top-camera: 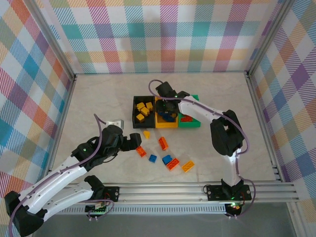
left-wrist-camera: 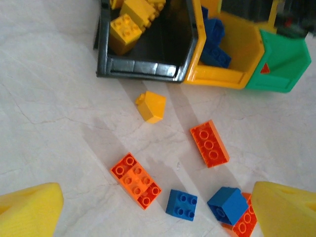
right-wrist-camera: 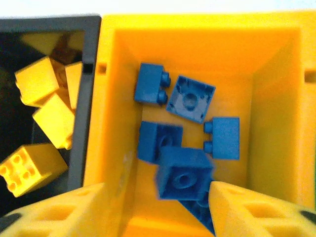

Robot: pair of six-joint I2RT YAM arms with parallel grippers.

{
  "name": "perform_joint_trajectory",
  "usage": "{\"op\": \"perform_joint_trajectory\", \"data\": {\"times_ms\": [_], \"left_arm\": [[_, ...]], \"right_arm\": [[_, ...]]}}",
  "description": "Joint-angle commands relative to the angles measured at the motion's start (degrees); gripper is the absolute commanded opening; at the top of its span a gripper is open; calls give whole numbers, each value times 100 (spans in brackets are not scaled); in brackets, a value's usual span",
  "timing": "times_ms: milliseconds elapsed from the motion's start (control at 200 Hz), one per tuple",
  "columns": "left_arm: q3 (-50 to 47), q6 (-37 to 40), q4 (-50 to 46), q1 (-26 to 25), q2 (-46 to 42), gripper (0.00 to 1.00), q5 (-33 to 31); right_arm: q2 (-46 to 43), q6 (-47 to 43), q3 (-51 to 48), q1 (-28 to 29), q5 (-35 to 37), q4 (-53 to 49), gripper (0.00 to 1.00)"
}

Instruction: Sort the legos into containers by color

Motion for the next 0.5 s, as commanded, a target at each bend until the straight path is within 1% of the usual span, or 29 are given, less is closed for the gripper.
{"op": "perform_joint_trajectory", "data": {"times_ms": [0,65,115,165,215,275,330,405,500], "left_arm": [[-123,172,173,-34,227,94,438],[-116,204,238,-98,436,92,594],[-115,206,343,-263,601,91,672],[-107,190,428,-573,813,91,615],[-67,163,490,-992,1058,91,477],[32,160,450,-1504,1525,91,201],[127,167,396,-1887,1946,88,26],[205,128,419,-2207,2405,86,-71],[196,34,611,-2412,2766,83,-6]], "right_arm": [[-8,-47,247,22,-20,-181,69],[-219,-64,124,22,-89,-46,73],[-441,-44,-69,17,-173,79,75],[-671,2,-334,21,-273,202,76],[-927,33,-628,24,-355,331,77],[-1191,93,-977,30,-394,403,78],[-1408,139,-1310,30,-441,476,78],[-1672,226,-1774,31,-531,607,78],[-2023,308,-2294,39,-500,724,78]]}}
